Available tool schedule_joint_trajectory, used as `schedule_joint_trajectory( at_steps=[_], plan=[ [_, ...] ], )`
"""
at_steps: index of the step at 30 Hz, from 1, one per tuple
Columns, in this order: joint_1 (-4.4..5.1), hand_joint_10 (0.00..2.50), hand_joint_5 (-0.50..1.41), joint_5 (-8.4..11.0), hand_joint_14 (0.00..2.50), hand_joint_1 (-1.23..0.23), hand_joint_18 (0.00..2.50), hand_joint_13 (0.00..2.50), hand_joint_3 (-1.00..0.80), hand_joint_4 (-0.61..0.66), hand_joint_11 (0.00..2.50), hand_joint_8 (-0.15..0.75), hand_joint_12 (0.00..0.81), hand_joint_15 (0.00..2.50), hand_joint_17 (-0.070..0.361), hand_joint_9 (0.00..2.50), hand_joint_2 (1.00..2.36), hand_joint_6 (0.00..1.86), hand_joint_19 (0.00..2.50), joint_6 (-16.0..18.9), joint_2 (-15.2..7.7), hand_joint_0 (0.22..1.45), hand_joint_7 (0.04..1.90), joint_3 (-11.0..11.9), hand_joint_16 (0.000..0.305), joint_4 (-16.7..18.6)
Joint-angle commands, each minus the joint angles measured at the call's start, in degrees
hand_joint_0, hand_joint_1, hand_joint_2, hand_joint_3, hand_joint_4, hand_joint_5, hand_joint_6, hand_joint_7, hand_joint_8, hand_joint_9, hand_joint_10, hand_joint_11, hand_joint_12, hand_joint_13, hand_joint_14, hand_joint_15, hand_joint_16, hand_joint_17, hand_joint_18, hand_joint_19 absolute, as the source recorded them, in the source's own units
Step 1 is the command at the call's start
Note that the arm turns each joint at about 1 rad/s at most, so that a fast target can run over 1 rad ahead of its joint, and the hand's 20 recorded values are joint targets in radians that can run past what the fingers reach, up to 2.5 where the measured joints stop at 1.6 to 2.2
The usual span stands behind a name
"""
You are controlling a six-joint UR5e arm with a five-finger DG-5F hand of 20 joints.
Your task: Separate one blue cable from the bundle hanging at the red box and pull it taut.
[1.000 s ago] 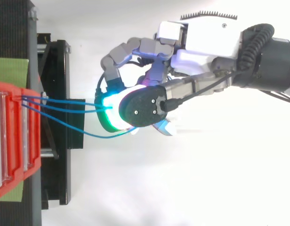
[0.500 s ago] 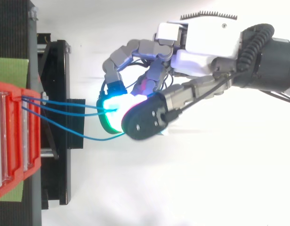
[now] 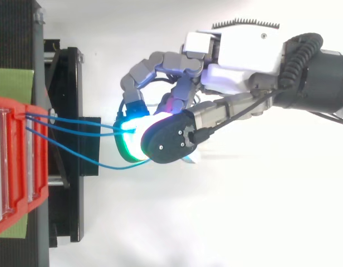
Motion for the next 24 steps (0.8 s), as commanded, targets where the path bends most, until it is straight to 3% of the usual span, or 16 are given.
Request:
schedule_joint_trajectory(
  at_steps=[1,6,10,13,18,21,24],
  plan=[
    [0.03,0.02,-0.11,0.11,0.02,-0.56,0.68,0.97,-0.40,0.02,1.23,0.302,0.356,0.76,0.097,1.46,1.01,0.89,0.74,0.00,-0.02,0.59,1.19,-0.01,0.043,0.03],
    [0.03,0.02,-0.10,0.29,0.02,-0.65,0.77,1.02,-0.20,0.03,1.23,0.357,0.406,0.74,0.120,1.49,1.01,0.89,0.67,-0.09,-0.02,0.58,1.22,-0.01,0.053,0.03],
    [0.03,0.01,-0.13,0.20,0.02,-0.78,0.76,0.99,-0.10,0.03,1.32,0.348,0.414,0.74,0.126,1.39,1.01,0.94,0.66,-0.09,-0.11,0.61,1.09,-0.01,0.056,0.03],
    [-0.06,0.02,-0.16,0.20,0.02,-0.82,0.66,0.92,-0.16,-0.04,1.36,0.273,0.355,0.77,0.102,1.32,1.02,0.95,0.70,0.26,-1.25,0.66,1.11,-0.01,0.045,0.03],
    [-0.14,0.01,-0.16,0.03,0.02,-0.86,0.64,0.90,-0.50,-0.13,1.34,0.251,0.330,0.75,0.096,1.30,1.00,0.95,0.64,1.06,-2.66,0.77,1.21,-0.01,0.043,2.14],
    [-0.06,0.02,-0.15,0.29,0.02,-0.86,0.65,0.90,-0.50,-0.10,1.34,0.259,0.327,0.75,0.094,1.31,1.00,0.95,0.64,1.14,-2.66,0.71,1.18,-0.01,0.042,2.76],
    [-0.23,0.02,-0.12,0.20,0.02,-0.86,0.65,0.91,-0.50,0.00,1.33,0.283,0.334,0.76,0.095,1.35,1.00,0.92,0.67,1.06,-2.66,0.57,1.13,-0.01,0.042,3.11]
  ],
)
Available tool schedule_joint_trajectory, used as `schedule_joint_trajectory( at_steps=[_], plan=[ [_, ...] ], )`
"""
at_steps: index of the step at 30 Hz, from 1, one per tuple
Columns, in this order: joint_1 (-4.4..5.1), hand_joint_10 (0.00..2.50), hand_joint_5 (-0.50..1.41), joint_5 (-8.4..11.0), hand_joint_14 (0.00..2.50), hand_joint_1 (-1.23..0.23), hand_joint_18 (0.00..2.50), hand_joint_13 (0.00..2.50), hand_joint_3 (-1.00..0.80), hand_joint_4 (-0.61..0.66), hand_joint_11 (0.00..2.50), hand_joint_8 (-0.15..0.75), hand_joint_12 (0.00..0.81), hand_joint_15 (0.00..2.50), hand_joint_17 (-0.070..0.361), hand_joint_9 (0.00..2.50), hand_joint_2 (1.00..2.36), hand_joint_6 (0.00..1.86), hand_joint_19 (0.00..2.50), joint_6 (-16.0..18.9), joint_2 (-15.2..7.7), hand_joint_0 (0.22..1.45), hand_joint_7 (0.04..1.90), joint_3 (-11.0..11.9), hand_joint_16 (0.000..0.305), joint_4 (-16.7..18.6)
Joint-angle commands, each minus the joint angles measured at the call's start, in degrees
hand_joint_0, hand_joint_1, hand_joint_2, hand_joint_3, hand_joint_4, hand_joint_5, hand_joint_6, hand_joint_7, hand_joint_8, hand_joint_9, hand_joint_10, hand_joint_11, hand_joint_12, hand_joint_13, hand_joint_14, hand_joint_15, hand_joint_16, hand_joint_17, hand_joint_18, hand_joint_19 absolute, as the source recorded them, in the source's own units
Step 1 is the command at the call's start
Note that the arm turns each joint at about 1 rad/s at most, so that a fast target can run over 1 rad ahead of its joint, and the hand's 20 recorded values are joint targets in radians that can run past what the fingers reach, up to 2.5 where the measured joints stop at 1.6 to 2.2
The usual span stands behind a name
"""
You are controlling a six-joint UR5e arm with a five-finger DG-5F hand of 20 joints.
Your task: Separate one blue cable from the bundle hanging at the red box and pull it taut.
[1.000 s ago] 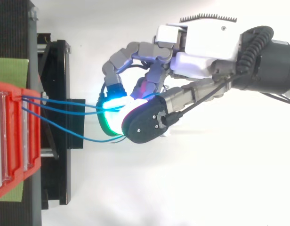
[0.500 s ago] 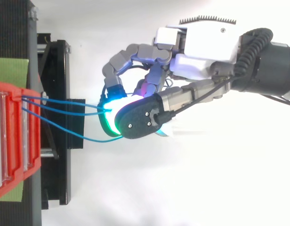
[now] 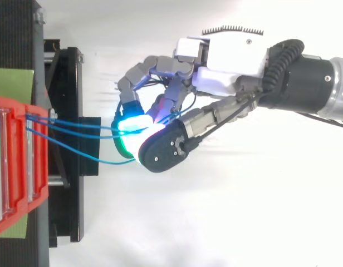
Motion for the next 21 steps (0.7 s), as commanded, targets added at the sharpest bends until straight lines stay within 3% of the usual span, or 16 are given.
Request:
schedule_joint_trajectory(
  at_steps=[1,3,5,6,8,10,13,17,21],
  plan=[
    [-0.07,0.02,-0.11,0.00,0.02,-0.84,0.66,0.92,-0.50,0.00,1.31,0.295,0.340,0.76,0.099,1.36,1.00,0.92,0.66,-0.08,-0.04,0.53,1.12,0.00,0.044,0.49],
    [-0.07,0.01,-0.11,0.00,0.02,-0.82,0.69,0.95,-0.50,0.01,1.28,0.314,0.366,0.75,0.107,1.38,1.00,0.92,0.65,-0.08,-0.04,0.47,1.10,0.00,0.048,0.49],
    [-0.07,0.01,-0.10,0.09,0.02,-0.66,0.74,0.98,-0.50,0.03,1.26,0.346,0.390,0.73,0.119,1.42,1.00,0.91,0.65,-0.08,-0.04,0.43,1.07,0.00,0.053,0.49],
    [-0.07,0.01,-0.10,0.09,0.02,-0.65,0.74,0.98,-0.50,0.03,1.24,0.346,0.390,0.74,0.119,1.42,1.00,0.91,0.65,-0.16,-0.04,0.43,1.08,0.00,0.053,0.31],
    [-0.07,0.02,-0.11,0.09,0.02,-0.45,0.71,0.98,-0.50,0.03,1.24,0.329,0.375,0.75,0.111,1.43,1.00,0.90,0.68,-0.16,-0.04,0.48,1.10,0.00,0.049,0.23],
    [-0.07,0.02,-0.12,0.09,0.02,-0.38,0.69,0.96,-0.50,0.03,1.26,0.309,0.362,0.75,0.104,1.42,1.00,0.89,0.70,-0.16,-0.04,0.53,1.14,0.00,0.046,0.23],
    [-0.07,0.02,-0.13,0.09,0.02,-0.46,0.67,0.95,-0.49,0.02,1.29,0.290,0.351,0.77,0.098,1.39,1.00,0.90,0.72,-0.16,-0.04,0.61,1.13,0.00,0.044,0.31],
    [-0.07,0.02,-0.14,0.09,0.03,-0.62,0.66,0.94,-0.31,0.03,1.29,0.285,0.351,0.77,0.100,1.34,1.01,0.91,0.70,-0.16,-0.04,0.59,1.16,0.00,0.044,0.23],
    [-0.07,0.02,-0.16,0.09,0.02,-0.77,0.68,0.94,-0.25,0.04,1.31,0.292,0.359,0.76,0.104,1.30,1.01,0.94,0.70,-0.16,-0.04,0.62,1.05,0.00,0.046,0.23]
  ],
)
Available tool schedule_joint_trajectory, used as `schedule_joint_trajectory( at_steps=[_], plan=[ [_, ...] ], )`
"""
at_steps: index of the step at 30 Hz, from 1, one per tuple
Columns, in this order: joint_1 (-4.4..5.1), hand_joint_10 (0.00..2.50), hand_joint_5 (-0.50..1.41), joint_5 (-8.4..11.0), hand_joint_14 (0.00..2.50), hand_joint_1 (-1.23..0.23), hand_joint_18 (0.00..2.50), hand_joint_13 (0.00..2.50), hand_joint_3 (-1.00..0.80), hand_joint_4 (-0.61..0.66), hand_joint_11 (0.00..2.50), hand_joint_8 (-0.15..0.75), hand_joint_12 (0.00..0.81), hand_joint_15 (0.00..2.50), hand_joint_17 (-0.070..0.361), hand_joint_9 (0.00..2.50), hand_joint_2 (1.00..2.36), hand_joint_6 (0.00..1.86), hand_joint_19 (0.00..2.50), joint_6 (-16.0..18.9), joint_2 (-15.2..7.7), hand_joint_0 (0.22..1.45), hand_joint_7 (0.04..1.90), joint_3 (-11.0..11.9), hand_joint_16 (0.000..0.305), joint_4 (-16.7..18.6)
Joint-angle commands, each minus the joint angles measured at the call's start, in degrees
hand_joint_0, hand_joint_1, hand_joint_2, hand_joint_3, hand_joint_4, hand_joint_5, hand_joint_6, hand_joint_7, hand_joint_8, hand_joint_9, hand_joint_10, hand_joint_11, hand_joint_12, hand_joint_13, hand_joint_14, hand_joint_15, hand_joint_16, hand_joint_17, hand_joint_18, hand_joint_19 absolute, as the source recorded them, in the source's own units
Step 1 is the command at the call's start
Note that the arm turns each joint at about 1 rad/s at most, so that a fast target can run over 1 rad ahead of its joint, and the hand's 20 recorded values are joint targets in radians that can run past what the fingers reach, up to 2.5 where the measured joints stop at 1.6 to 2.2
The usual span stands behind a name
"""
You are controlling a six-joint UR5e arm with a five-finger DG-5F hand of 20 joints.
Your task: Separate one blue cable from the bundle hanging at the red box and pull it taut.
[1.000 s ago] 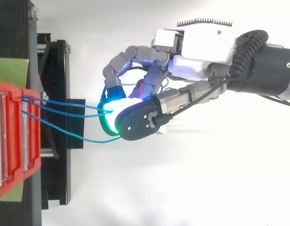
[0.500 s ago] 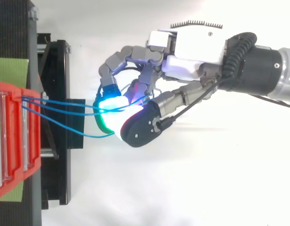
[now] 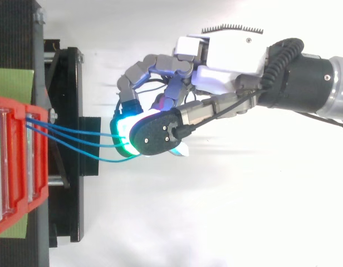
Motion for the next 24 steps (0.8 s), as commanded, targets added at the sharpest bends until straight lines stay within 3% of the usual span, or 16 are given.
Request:
schedule_joint_trajectory(
  at_steps=[1,8,13,17,24],
  plan=[
    [-0.03,0.02,-0.16,0.00,0.02,-0.77,0.67,0.94,-0.29,0.04,1.31,0.285,0.351,0.78,0.101,1.30,1.01,0.94,0.70,0.00,0.00,0.63,1.04,0.00,0.045,-0.01],
    [-0.03,0.01,-0.17,-0.26,0.03,-0.73,0.71,1.06,-0.50,0.05,1.51,0.261,0.338,0.93,0.100,1.36,1.00,0.95,0.71,0.18,0.09,0.65,0.97,0.00,0.044,-0.71],
    [-0.03,0.00,-0.17,-1.05,0.02,-0.74,0.74,1.09,-0.50,0.04,1.57,0.247,0.339,0.96,0.099,1.39,1.00,0.95,0.69,0.53,0.18,0.64,0.94,0.09,0.044,-1.94],
    [-0.12,0.00,-0.17,-1.58,0.03,-0.78,0.75,1.02,-0.50,-0.02,1.40,0.256,0.327,0.89,0.093,1.15,1.00,0.95,0.65,0.44,0.53,0.70,0.98,0.35,0.041,-2.99],
    [-0.29,0.01,-0.17,-1.58,0.02,-0.75,0.73,0.99,-0.47,0.01,1.31,0.282,0.340,0.85,0.093,1.14,1.00,0.96,0.68,0.44,0.79,0.69,1.00,1.49,0.041,-5.90]
  ],
)
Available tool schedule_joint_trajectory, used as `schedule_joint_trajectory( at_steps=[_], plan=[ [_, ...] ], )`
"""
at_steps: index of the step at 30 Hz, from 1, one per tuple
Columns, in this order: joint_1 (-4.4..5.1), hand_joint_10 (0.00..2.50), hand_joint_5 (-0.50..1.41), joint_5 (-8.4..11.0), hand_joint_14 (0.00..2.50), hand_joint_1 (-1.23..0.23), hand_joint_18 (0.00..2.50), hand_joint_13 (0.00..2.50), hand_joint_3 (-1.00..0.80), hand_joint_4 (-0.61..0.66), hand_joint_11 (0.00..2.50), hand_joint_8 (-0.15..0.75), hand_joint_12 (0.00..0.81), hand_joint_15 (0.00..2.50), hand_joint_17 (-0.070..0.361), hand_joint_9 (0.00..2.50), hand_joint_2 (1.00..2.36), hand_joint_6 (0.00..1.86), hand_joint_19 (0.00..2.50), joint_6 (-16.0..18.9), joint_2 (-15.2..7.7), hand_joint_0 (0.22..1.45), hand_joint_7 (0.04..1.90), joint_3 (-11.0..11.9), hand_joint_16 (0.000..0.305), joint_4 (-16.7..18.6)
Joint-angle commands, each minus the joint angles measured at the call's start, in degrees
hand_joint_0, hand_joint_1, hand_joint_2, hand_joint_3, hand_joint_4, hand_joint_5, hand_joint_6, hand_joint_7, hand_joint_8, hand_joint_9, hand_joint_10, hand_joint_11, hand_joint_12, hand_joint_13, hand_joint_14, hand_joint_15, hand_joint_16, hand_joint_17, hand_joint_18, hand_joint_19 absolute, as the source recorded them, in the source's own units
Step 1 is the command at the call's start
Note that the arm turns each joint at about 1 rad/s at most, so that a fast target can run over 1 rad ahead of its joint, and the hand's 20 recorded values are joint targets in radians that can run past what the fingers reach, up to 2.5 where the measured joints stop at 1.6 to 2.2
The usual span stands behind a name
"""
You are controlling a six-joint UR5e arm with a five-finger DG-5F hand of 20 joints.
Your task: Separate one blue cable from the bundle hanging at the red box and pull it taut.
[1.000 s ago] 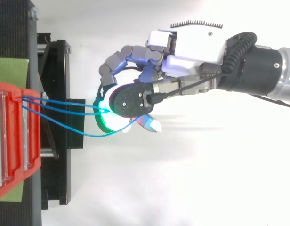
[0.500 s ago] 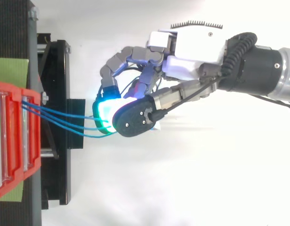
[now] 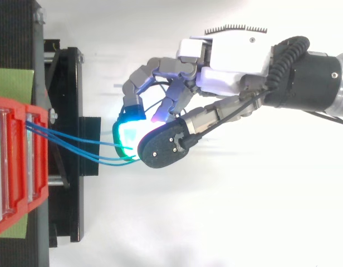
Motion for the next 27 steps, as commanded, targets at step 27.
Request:
schedule_joint_trajectory(
  at_steps=[27],
  plan=[
    [0.06,0.01,-0.17,-0.20,0.02,-0.64,0.73,0.96,-0.50,0.08,1.29,0.321,0.381,0.78,0.114,1.24,1.00,0.93,0.66,-0.97,0.98,0.48,0.90,1.22,0.051,-4.49]
  ],
)
